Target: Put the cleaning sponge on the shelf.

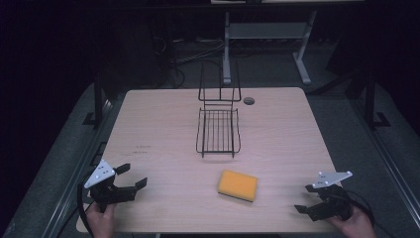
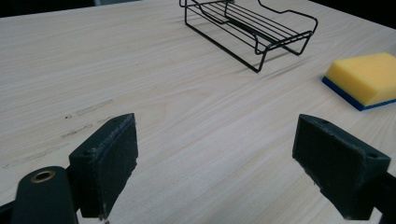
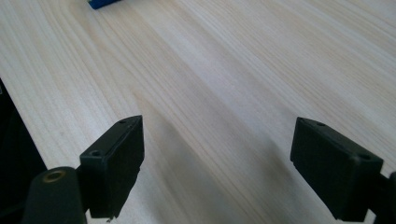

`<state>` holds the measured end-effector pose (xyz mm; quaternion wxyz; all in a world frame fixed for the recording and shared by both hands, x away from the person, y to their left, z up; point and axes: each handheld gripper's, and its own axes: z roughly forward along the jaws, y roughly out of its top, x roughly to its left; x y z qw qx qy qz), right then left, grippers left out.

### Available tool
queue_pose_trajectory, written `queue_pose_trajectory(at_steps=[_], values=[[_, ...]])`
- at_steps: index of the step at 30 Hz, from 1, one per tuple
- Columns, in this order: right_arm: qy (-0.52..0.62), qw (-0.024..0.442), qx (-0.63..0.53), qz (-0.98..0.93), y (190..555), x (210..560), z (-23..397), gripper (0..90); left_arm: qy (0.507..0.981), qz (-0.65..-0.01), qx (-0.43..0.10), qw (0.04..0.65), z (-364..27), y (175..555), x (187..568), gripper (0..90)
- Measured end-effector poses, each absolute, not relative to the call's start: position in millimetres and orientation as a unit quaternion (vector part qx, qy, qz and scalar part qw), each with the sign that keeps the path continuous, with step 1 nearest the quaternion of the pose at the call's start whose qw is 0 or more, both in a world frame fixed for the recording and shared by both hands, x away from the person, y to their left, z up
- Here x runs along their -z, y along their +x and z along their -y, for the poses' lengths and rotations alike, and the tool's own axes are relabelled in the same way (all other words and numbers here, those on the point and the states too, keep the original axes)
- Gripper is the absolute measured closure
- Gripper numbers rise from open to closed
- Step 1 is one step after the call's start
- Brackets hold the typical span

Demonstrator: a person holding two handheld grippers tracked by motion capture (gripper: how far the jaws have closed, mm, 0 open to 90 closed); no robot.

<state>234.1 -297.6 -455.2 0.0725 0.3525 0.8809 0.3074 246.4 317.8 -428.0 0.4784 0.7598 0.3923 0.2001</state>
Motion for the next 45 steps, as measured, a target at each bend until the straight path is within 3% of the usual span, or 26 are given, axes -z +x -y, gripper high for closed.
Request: queue_pose_trajectory(at_steps=[45], values=[[0.271,0.056,-0.293,-0.915,246.8,431.2,239.9,16.9,0.759,-0.390,-0.206,0.480,-319.3,243.0,426.1,13.5]])
